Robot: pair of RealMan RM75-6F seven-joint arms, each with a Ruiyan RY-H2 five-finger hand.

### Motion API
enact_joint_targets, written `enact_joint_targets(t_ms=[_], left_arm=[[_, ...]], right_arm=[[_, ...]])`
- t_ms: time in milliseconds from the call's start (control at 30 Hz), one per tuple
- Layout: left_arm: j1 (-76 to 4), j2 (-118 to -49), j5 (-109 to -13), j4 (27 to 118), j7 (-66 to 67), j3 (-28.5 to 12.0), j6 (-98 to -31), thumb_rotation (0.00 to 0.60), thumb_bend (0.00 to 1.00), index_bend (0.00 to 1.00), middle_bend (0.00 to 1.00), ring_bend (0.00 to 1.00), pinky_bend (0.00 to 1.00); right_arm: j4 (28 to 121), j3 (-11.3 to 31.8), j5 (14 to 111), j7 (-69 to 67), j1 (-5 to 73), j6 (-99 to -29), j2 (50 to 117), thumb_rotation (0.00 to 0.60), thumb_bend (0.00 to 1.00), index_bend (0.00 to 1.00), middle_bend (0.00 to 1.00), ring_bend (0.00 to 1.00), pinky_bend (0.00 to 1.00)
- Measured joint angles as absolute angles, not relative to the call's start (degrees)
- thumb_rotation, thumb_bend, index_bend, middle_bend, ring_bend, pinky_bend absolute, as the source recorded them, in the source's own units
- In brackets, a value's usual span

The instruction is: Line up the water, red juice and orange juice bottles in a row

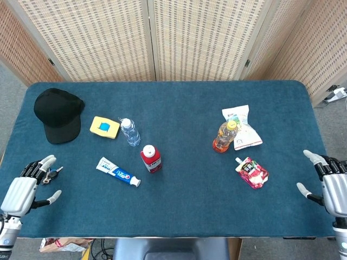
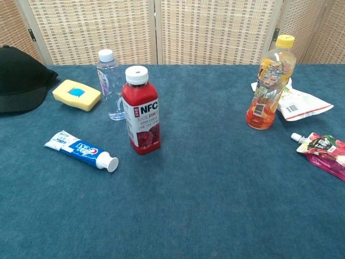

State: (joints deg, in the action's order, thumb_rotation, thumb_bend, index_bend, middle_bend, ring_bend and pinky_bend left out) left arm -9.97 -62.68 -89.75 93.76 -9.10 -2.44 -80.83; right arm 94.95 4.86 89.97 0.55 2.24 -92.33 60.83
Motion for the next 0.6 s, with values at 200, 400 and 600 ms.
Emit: enact_joint_targets(t_ms=[200, 400, 600], left_arm=[[-14.1, -62.9, -91.2, 92.9, -21.3, -2.7, -76.1, 0.6, 0.2, 0.18, 0.1, 0.12, 0.12], [-18.8, -64.3, -93.3, 91.4, -27.8, -2.9, -72.2, 0.6, 0.2, 0.18, 0.1, 0.16, 0.24], [-23.9, -66.5, -94.3, 90.0, -38.4, -3.3, -67.7, 0.6, 0.2, 0.17, 0.1, 0.17, 0.28]], right_arm=[[94.5, 4.9, 90.6, 0.3, 2.0, -93.0, 61.1, 0.6, 0.19, 0.2, 0.26, 0.22, 0.26], [93.9, 5.4, 91.3, 0.6, 1.8, -94.8, 61.6, 0.6, 0.2, 0.2, 0.26, 0.22, 0.26], [93.6, 5.6, 91.6, 1.5, 1.5, -95.5, 61.8, 0.6, 0.2, 0.2, 0.26, 0.22, 0.26]])
